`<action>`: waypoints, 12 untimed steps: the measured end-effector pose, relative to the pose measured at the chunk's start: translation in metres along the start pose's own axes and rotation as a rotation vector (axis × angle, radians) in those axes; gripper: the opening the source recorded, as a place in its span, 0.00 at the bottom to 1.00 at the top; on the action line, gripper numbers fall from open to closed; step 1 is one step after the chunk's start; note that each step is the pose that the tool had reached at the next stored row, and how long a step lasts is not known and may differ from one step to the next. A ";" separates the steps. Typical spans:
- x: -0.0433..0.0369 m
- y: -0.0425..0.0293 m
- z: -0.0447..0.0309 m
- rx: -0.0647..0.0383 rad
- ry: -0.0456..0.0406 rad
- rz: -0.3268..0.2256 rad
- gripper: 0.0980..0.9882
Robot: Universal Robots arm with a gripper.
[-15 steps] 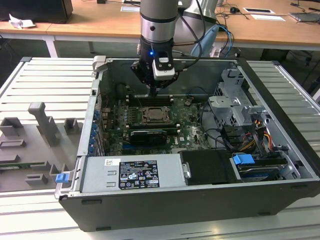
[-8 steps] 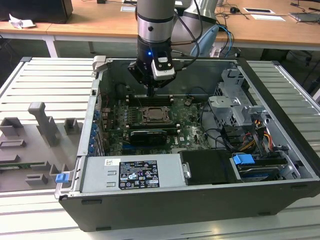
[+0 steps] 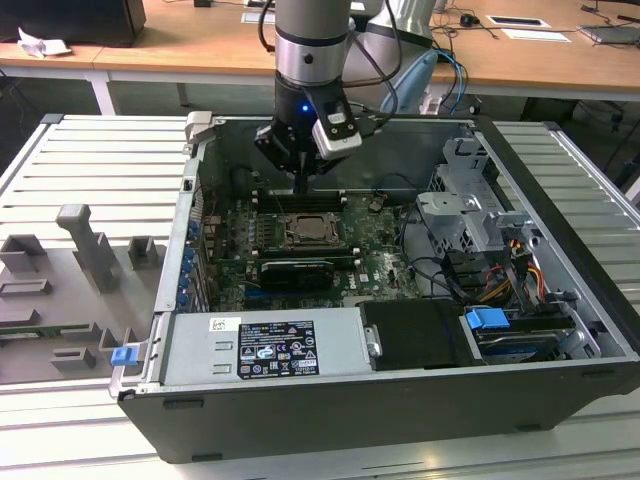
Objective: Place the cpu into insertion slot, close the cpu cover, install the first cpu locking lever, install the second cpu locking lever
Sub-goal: 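Install the first cpu locking lever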
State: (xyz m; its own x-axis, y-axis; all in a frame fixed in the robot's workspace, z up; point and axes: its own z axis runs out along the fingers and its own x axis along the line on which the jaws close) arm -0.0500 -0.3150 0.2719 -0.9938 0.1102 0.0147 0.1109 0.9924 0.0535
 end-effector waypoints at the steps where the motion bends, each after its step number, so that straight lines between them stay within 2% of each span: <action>1: 0.0000 0.0000 0.0001 0.000 0.0007 -0.015 0.06; 3: 0.0000 0.0000 0.0002 0.001 0.0025 -0.047 0.06; 6: 0.0015 -0.0002 0.0005 0.001 0.0037 -0.071 0.00; 10: 0.0121 -0.0014 0.0015 0.001 0.0019 -0.076 0.00; 11: 0.0163 -0.0019 0.0018 0.001 0.0008 -0.076 0.00; 12: 0.0254 -0.0030 0.0026 0.001 -0.0013 -0.076 0.00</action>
State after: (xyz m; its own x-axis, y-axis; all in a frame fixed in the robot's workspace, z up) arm -0.0755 -0.3150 0.2696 -0.9994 0.0344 0.0094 0.0348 0.9979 0.0538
